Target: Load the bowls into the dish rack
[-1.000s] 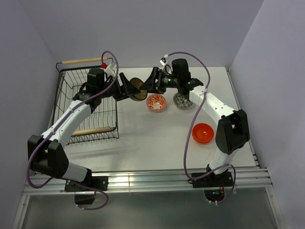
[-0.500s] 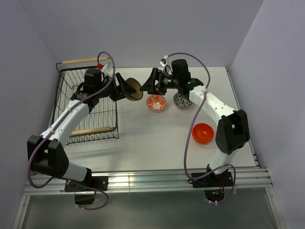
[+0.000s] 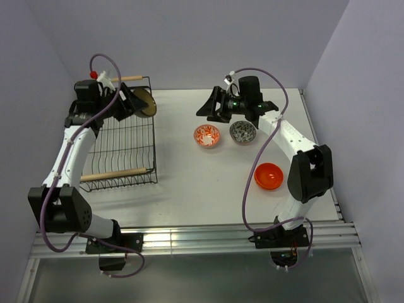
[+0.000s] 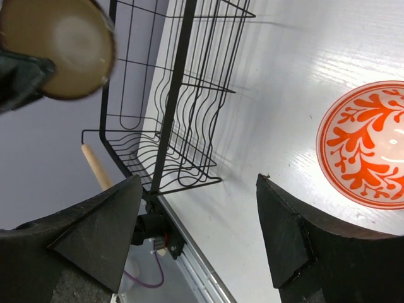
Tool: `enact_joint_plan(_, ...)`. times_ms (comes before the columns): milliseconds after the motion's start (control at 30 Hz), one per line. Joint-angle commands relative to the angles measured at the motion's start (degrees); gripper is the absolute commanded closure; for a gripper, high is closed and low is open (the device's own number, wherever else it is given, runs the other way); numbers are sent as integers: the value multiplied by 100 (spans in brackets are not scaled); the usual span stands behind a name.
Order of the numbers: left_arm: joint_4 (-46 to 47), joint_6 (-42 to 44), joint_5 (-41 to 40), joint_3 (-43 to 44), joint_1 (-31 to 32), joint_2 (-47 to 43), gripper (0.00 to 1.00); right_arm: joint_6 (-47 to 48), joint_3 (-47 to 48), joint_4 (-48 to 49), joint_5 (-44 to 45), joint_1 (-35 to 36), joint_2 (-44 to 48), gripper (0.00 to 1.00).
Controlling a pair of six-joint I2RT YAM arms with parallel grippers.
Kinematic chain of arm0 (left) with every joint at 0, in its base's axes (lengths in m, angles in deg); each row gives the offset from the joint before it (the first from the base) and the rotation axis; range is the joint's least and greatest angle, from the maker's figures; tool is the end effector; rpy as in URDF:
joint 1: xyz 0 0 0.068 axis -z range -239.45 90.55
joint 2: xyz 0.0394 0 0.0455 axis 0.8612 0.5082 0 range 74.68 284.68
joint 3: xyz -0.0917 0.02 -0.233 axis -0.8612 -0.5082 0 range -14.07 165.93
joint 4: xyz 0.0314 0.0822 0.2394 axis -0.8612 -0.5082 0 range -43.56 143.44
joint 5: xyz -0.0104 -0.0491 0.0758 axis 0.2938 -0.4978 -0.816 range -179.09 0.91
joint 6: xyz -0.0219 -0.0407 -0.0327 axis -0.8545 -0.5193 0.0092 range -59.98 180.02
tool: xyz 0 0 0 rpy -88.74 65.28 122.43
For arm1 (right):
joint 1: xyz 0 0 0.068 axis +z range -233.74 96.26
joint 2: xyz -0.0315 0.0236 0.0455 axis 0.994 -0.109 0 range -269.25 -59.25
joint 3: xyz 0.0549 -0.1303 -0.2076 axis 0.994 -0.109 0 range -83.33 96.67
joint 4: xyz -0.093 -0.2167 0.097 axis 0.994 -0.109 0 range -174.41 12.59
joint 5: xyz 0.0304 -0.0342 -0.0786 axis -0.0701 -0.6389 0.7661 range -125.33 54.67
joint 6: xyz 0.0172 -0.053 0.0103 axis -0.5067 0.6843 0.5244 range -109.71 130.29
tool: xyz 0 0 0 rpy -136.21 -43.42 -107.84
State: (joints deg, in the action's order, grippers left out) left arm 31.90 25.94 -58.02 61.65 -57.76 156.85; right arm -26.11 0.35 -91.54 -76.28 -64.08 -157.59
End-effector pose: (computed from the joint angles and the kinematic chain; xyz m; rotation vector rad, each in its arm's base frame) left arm 0.3250 -0.0300 0.3351 -0.2472 2.1017 -0.9376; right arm 0.3601 0.1562 0.3003 -0.1577 2.2089 1.3139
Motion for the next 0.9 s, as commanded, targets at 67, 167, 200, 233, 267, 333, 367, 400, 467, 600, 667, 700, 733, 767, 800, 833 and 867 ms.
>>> enact_joint_plan(67, -278, 1192, -65, 978, -608, -202, 100, 203, 96, -81, 8, -59, 377, 20)
enact_joint_plan(167, -753, 1895, -703, 1444, -837, 61, 100, 265, 140, -125, 17, -68, 378, 20)
enact_joint_plan(200, -868, 2053, -864, 1689, -863, 132, 100, 274, 149, -142, 17, -85, 377, 20)
enact_joint_plan(233, -965, 2394, -1014, 1796, -899, 272, 100, 274, 140, -160, 25, -85, 369, 20)
enact_joint_plan(267, -1079, 2563, -1163, 1893, -916, 343, 100, 274, 131, -134, 17, -94, 377, 20)
enact_joint_plan(333, -1221, 2949, -1533, 2008, -925, 431, 100, 274, 87, -125, 25, -112, 377, 20)
enact_joint_plan(367, -1221, 3047, -1656, 1999, -934, 440, 100, 274, 78, -108, 8, -120, 377, 20)
enact_joint_plan(400, -1195, 3118, -1935, 1947, -934, 449, 100, 274, 61, -107, 17, -120, 369, 20)
enact_joint_plan(467, -1177, 3347, -2122, 1876, -934, 493, 100, 274, 52, -116, 8, -120, 351, 20)
enact_joint_plan(600, -1002, 3786, -2570, 1630, -943, 554, 100, 292, 43, -125, 26, -120, 334, 20)
enact_joint_plan(667, -957, 3883, -2799, 1595, -943, 694, 100, 283, 26, -99, 25, -120, 316, 20)
enact_joint_plan(700, -957, 3901, -2852, 1586, -952, 756, 100, 283, 17, -107, 8, -120, 281, 20)
enact_joint_plan(733, -940, 3944, -2913, 1568, -952, 870, 100, 283, 26, -107, -1, -120, 281, 20)
enact_joint_plan(767, -940, 3962, -2983, 1542, -960, 932, 100, 300, 26, -125, -1, -120, 272, 21)
enact_joint_plan(800, -931, 3962, -3036, 1533, -952, 984, 100, 309, 34, -125, 17, -120, 263, 21)
enact_joint_plan(833, -940, 3971, -3089, 1542, -952, 1124, 100, 318, 26, -125, 17, -129, 272, 21)
enact_joint_plan(867, -957, 3997, -3081, 1551, -960, 1204, 100, 327, 17, -116, 17, -129, 272, 21)
